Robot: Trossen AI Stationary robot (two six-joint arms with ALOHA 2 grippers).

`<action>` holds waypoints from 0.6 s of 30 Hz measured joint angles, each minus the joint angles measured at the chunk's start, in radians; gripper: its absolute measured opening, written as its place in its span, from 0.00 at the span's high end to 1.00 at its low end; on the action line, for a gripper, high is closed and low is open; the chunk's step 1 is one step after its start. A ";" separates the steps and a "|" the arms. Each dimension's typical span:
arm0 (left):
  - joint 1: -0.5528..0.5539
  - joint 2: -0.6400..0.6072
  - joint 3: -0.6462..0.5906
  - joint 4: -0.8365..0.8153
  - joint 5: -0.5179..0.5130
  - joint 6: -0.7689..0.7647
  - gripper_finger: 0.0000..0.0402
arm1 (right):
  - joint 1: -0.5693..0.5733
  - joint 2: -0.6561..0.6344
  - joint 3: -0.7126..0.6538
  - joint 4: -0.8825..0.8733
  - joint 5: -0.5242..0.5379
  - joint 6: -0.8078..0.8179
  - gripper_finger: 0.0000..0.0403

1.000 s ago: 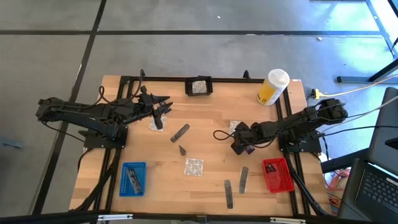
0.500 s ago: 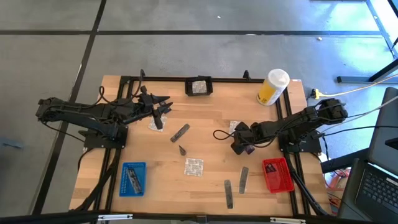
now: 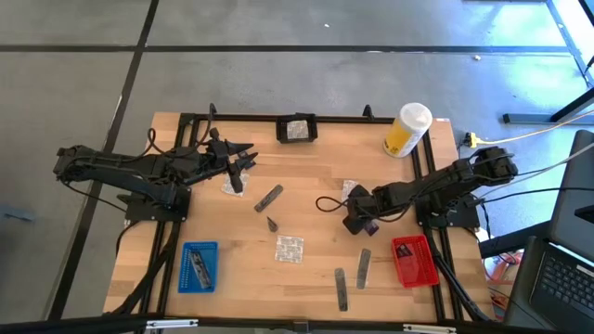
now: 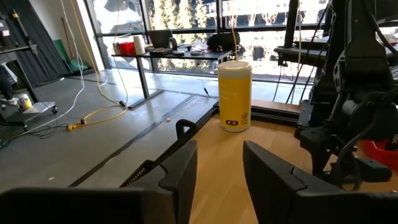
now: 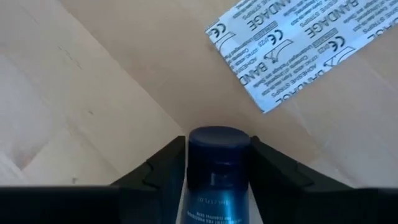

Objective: Pick & Place Travel size toiletries
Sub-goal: Put the blue shave butter into the red bin

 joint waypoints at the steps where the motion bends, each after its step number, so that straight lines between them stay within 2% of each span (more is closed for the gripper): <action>1: 0.000 0.000 0.000 0.000 0.000 0.000 0.69 | 0.000 0.000 0.000 -0.001 0.000 0.000 0.64; 4: 0.000 0.000 0.000 0.000 0.000 0.000 0.69 | 0.000 -0.001 0.001 -0.003 0.000 -0.001 0.69; 7: 0.000 0.000 0.000 0.000 0.000 0.000 0.69 | 0.000 -0.001 0.001 -0.004 0.004 -0.001 0.69; 13: 0.000 0.000 0.000 0.000 0.000 0.000 0.69 | -0.001 -0.003 0.001 -0.006 0.004 0.000 0.58; 18: 0.000 0.000 0.000 0.000 0.000 0.000 0.70 | -0.001 -0.003 0.001 -0.007 0.005 0.002 0.66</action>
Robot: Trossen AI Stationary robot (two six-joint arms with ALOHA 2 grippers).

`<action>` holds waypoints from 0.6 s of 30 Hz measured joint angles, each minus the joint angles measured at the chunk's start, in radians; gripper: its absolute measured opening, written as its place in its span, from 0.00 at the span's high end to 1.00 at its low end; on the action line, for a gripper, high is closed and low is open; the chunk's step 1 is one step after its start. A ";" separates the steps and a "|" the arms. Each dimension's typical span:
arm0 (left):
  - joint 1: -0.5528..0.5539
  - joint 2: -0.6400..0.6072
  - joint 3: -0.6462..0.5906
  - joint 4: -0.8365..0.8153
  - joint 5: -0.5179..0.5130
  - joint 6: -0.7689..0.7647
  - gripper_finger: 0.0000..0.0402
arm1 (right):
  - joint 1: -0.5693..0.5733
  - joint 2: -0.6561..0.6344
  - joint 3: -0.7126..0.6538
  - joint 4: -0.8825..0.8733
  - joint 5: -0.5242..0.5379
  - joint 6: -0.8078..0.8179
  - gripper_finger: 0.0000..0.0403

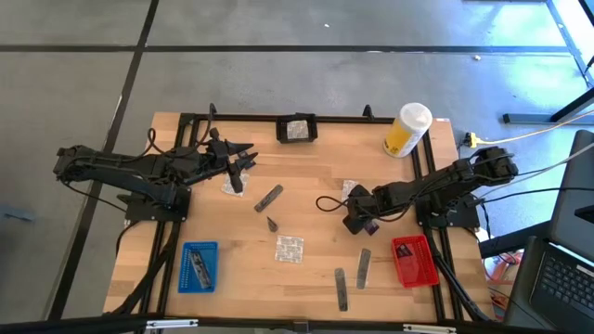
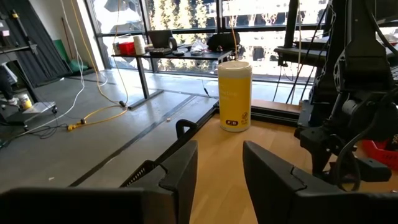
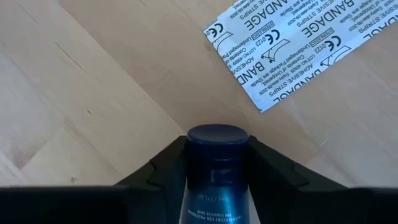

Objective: Pick & Place Travel size toiletries
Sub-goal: Put the blue shave butter into the red bin

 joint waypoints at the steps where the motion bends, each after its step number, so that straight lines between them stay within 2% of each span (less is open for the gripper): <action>1: 0.000 0.000 0.000 0.000 0.000 0.000 0.70 | 0.000 0.000 0.000 0.000 0.000 0.000 0.67; 5: 0.000 0.000 0.000 0.000 0.000 0.000 0.69 | 0.000 0.000 0.000 0.000 0.000 0.000 0.69; 11: 0.000 0.000 0.000 0.000 0.000 0.000 0.70 | 0.000 0.000 0.000 0.000 0.000 0.000 0.61; 18: 0.000 0.000 0.000 0.000 0.000 0.000 0.69 | 0.000 -0.001 0.001 0.000 0.000 -0.002 0.69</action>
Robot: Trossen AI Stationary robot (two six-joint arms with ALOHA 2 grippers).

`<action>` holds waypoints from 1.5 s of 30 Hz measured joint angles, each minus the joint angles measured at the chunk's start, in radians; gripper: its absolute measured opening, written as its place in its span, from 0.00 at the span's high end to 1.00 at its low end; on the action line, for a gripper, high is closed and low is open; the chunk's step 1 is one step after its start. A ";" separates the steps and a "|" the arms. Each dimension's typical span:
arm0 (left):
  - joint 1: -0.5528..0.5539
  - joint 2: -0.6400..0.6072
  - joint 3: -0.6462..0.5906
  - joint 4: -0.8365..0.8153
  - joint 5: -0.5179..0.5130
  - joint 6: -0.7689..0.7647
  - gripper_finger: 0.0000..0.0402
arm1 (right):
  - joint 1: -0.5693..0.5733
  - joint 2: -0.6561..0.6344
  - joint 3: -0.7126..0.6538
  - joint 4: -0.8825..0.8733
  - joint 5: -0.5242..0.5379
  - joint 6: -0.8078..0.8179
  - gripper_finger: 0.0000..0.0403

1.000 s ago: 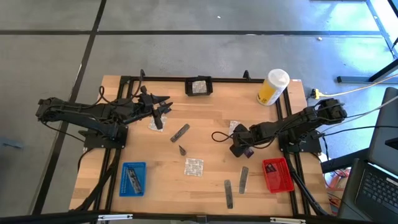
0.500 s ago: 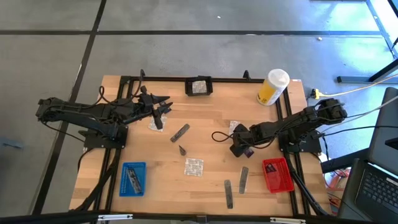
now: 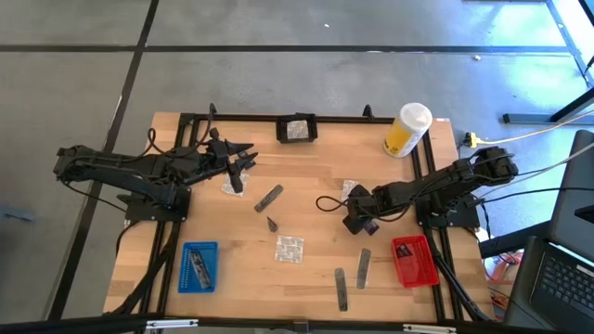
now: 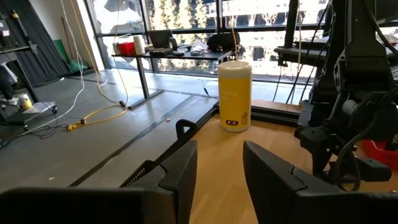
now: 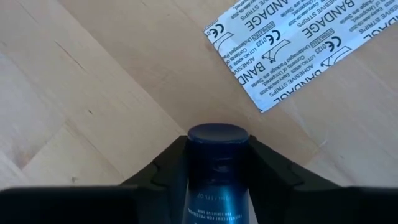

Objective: Pick & Place Travel size toiletries
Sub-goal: Put the blue shave butter into the red bin

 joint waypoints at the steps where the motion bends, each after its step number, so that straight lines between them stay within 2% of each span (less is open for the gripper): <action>1: 0.000 0.000 0.000 0.000 0.000 0.000 0.69 | 0.000 0.000 0.000 0.000 0.000 -0.001 0.69; 8: 0.000 0.000 0.000 0.000 0.000 0.000 0.69 | 0.000 0.000 0.000 0.000 -0.003 -0.008 0.61; 17: 0.000 0.000 0.000 0.000 0.000 0.000 0.69 | 0.000 0.000 0.000 0.000 -0.007 -0.014 0.68; 23: 0.000 0.000 0.000 0.000 0.000 0.000 0.69 | 0.000 0.000 0.001 0.002 -0.012 -0.014 0.55; 26: 0.000 0.000 0.000 0.000 0.000 0.000 0.69 | 0.000 0.000 0.001 0.002 -0.013 -0.014 0.52; 34: 0.000 0.000 0.000 0.000 0.000 0.000 0.69 | 0.000 0.000 0.001 0.003 -0.016 -0.013 0.56; 45: 0.000 0.000 0.000 0.000 0.000 0.000 0.69 | 0.011 0.000 0.001 0.000 0.004 -0.004 0.55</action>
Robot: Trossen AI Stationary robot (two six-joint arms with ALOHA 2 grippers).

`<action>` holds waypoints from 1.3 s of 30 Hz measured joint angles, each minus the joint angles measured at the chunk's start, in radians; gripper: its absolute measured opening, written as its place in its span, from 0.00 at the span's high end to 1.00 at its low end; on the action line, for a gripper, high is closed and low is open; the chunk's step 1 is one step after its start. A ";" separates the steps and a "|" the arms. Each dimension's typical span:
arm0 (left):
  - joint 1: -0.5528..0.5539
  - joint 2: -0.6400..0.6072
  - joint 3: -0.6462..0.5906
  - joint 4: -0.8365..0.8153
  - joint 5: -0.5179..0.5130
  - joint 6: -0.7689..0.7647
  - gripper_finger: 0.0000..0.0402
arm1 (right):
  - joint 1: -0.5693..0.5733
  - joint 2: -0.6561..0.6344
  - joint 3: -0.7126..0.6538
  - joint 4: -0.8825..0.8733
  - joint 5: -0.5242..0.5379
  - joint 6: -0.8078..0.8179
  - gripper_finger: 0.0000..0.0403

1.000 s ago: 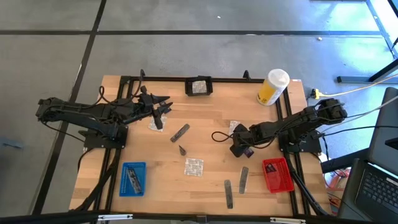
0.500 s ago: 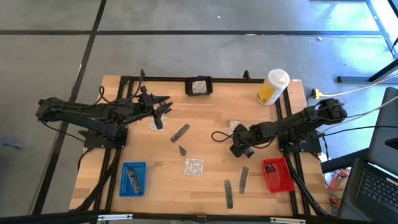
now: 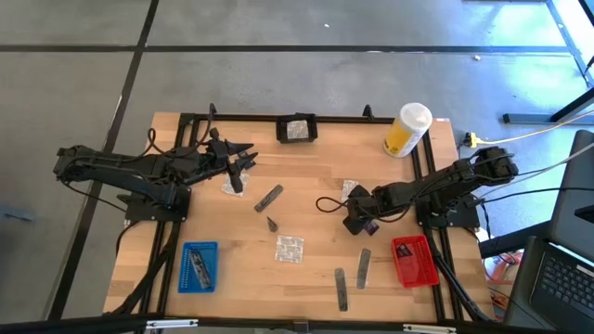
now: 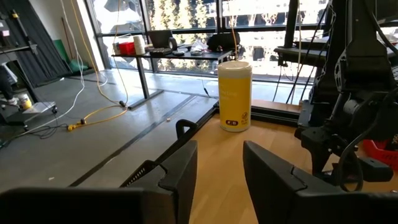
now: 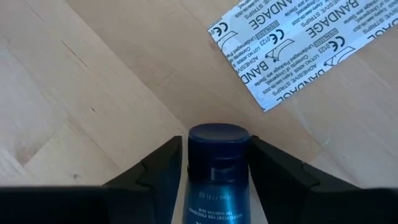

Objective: Pick & Place Travel size toiletries
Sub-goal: Put the blue shave butter into the red bin

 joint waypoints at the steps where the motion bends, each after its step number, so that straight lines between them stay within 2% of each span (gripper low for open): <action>1: 0.000 0.000 0.000 0.000 0.000 0.000 0.69 | 0.000 0.000 0.000 0.000 0.000 0.000 0.56; 11: 0.000 0.000 0.000 0.000 0.000 0.000 0.69 | 0.000 0.000 0.000 0.000 0.003 -0.008 0.64; 19: 0.000 0.000 0.000 0.000 0.000 0.000 0.69 | 0.000 0.000 0.000 0.000 0.000 -0.008 0.60; 27: 0.000 0.000 0.000 0.000 0.000 0.000 0.69 | 0.000 0.000 0.000 0.000 -0.004 -0.009 0.66; 34: 0.000 0.000 0.000 0.000 0.000 0.000 0.69 | 0.000 0.000 0.000 0.000 -0.004 -0.009 0.61; 39: 0.000 0.000 0.000 0.000 0.000 0.000 0.69 | 0.000 0.000 0.000 0.000 -0.005 -0.010 0.65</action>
